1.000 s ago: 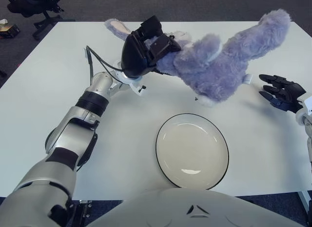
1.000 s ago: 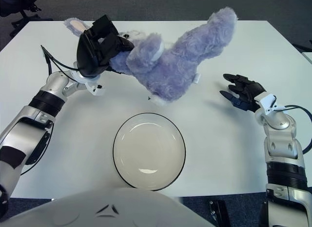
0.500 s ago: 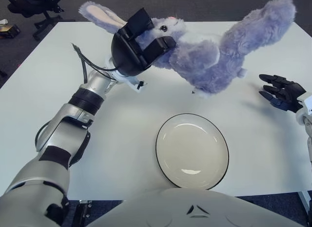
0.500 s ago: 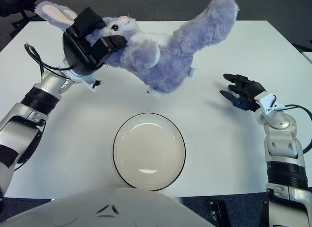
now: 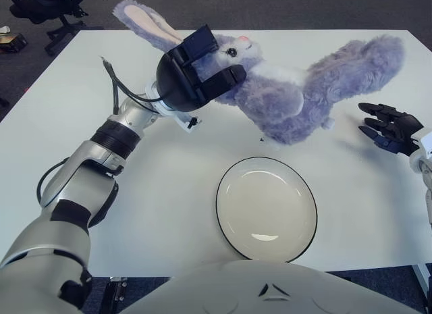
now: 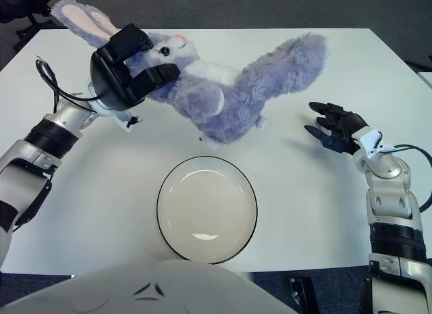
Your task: Put the doll into the plate.
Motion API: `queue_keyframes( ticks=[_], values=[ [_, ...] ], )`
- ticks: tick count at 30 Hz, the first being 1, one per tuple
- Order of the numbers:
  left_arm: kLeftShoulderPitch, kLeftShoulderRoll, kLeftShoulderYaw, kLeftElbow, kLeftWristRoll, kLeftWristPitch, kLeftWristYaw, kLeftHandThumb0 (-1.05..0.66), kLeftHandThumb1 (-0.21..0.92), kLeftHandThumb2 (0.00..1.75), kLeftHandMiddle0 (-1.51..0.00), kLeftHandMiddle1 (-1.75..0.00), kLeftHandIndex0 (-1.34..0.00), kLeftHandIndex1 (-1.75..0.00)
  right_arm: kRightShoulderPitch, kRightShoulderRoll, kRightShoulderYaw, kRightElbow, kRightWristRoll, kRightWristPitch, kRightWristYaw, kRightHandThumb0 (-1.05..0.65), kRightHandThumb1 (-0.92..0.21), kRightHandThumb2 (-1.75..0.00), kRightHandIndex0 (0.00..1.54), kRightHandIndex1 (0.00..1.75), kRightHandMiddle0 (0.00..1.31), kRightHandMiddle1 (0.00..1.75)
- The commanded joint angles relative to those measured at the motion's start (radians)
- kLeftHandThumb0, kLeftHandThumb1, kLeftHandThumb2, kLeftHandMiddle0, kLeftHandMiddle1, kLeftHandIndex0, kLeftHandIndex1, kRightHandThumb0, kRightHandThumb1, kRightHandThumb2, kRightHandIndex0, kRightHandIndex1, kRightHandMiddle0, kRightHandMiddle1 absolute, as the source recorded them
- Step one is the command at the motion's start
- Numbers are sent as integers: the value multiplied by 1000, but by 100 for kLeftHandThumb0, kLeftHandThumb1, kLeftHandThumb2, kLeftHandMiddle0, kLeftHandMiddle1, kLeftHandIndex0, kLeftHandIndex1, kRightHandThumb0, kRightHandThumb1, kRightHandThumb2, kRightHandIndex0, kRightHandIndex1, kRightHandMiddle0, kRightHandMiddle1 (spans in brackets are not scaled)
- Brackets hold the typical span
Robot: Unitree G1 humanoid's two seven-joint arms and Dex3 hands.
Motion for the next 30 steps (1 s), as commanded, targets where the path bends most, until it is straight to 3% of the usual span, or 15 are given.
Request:
queue_keyframes(
  ticks=[1,4,9,20,30],
  values=[
    [37,58,-1,-87,-65,-78,-55,-18,92,20,-93,-175,-71,-175,6,-16,7,11,-11,6,7,-69,-92,-37,46,0,40,0],
    [55,80,8,-125,-92,-111,-105,-19,92,21,-86,-175,-68,-175,6,-16,8,11,-11,5,7,-69,-92,-37,46,0,40,0],
    [51,156,4,-141,-178,-294,-252,-23,92,23,-71,-175,-61,-175,5,-17,8,14,-11,4,8,-69,-92,-37,46,0,40,0],
    [52,136,46,-107,-270,-455,-321,-27,92,20,-69,-175,-59,-175,2,-22,10,24,-11,-1,12,-68,-92,-38,45,0,40,0],
    [62,118,76,-87,-277,-529,-335,-26,92,19,-69,-175,-60,-175,0,-23,11,33,-13,-9,14,-68,-92,-38,45,0,40,0]
  ],
)
